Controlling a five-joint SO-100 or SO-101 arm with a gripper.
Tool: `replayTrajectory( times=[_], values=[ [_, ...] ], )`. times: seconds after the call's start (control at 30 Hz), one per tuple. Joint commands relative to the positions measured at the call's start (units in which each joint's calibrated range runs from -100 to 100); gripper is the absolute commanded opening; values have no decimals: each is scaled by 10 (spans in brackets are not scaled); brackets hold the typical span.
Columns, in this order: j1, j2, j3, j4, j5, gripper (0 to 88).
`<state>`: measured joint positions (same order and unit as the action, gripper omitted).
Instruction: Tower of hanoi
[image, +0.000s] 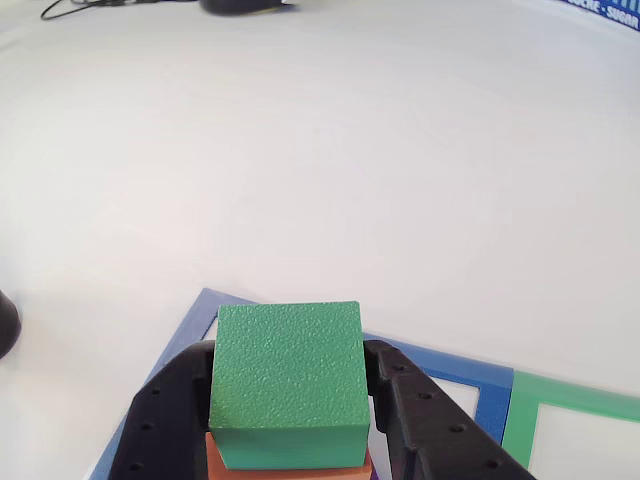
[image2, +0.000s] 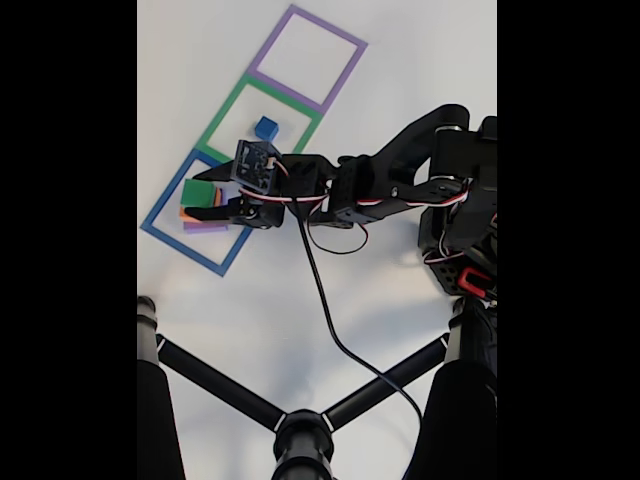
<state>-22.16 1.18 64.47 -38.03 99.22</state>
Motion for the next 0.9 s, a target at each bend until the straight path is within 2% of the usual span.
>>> replayTrajectory(
  times=[0.0, 0.33, 0.5, 0.6, 0.7, 0.8, 0.87],
  values=[
    [1, -8, -10, -17, 8, 197],
    [7, -60, -29, 1, 8, 267],
    [12, -125, -80, 101, 8, 274],
    [20, -178, -126, 212, 8, 268],
    [31, -245, -168, 341, 8, 194],
    [45, -311, -189, 449, 8, 28],
    [62, -356, -189, 518, 8, 0]
  ],
)
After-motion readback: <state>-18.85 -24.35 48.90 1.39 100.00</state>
